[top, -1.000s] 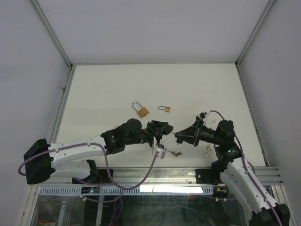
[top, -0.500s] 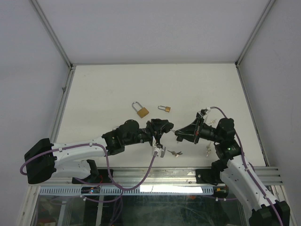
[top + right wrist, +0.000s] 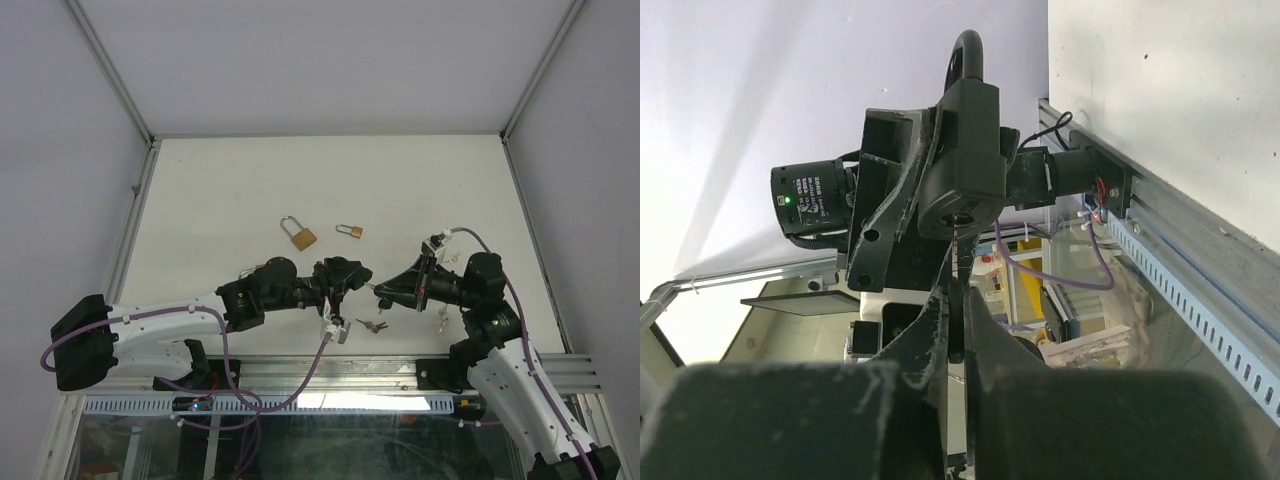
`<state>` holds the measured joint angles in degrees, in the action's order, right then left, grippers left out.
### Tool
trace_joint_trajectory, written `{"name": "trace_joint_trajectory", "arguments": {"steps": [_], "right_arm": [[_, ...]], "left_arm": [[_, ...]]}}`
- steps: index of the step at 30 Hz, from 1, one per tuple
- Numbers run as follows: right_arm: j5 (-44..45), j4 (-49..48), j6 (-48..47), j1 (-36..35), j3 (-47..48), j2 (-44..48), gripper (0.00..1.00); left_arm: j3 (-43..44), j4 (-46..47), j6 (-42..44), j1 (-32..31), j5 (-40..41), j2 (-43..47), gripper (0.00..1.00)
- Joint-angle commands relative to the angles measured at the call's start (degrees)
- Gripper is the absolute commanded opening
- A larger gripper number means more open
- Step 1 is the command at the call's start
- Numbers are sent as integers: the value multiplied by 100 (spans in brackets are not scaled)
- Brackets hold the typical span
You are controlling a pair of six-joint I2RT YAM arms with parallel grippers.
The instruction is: Unlock with the key
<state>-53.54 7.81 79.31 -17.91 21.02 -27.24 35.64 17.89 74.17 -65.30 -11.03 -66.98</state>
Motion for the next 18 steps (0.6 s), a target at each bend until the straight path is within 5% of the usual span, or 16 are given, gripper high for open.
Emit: {"name": "trace_joint_trajectory", "arguments": {"steps": [1, 7, 18], "right_arm": [[-197, -375, 451, -103, -134, 96, 0], [-297, -940, 1136, -98, -455, 290, 0], [-373, -725, 1329, -100, -601, 847, 0]], "left_arm": [[374, 591, 247, -131, -382, 380, 0], [648, -582, -41, -131, -594, 541, 0], [590, -395, -35, -126, -238, 479, 0]]}}
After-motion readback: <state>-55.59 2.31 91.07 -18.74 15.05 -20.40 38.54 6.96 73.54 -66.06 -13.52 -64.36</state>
